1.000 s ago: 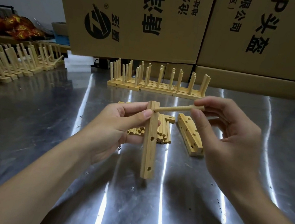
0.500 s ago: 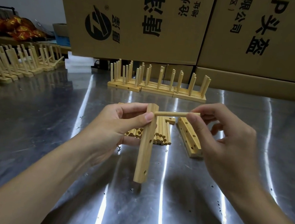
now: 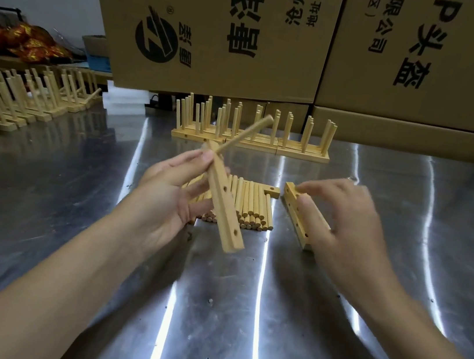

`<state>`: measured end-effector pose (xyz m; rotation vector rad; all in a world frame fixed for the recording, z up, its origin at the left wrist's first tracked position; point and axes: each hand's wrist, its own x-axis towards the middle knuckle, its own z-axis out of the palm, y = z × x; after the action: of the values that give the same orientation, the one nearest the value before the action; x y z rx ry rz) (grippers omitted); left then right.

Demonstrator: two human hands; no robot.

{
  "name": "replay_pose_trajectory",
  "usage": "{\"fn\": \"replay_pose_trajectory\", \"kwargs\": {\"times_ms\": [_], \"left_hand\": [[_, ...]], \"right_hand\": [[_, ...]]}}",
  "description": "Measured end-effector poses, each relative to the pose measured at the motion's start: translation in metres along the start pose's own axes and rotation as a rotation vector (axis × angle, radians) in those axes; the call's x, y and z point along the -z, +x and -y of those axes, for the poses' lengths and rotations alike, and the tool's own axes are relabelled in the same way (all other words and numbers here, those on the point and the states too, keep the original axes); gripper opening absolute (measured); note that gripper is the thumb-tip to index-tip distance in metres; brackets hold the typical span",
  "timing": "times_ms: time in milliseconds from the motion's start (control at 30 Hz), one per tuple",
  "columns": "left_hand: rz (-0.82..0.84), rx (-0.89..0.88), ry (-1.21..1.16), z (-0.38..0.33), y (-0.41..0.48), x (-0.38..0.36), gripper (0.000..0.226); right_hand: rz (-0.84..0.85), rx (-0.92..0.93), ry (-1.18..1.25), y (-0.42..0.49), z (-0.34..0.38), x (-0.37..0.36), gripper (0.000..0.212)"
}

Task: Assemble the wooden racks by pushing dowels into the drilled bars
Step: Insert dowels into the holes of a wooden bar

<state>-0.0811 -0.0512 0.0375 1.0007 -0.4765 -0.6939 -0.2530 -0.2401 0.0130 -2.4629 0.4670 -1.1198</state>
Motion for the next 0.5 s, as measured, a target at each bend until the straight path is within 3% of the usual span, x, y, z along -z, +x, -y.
{"fn": "replay_pose_trajectory", "kwargs": {"times_ms": [100, 200, 500], "left_hand": [[-0.048, 0.019, -0.062, -0.002, 0.002, 0.005, 0.026], [-0.046, 0.026, -0.081, -0.001, 0.003, 0.006, 0.022], [-0.048, 0.027, -0.086, 0.000, 0.003, 0.009, 0.026]], "right_hand": [[0.250, 0.104, -0.347, -0.008, -0.012, -0.014, 0.036], [0.424, 0.115, -0.441, -0.011, -0.017, -0.022, 0.040], [0.258, 0.114, -0.406, -0.006, -0.013, -0.022, 0.033]]}}
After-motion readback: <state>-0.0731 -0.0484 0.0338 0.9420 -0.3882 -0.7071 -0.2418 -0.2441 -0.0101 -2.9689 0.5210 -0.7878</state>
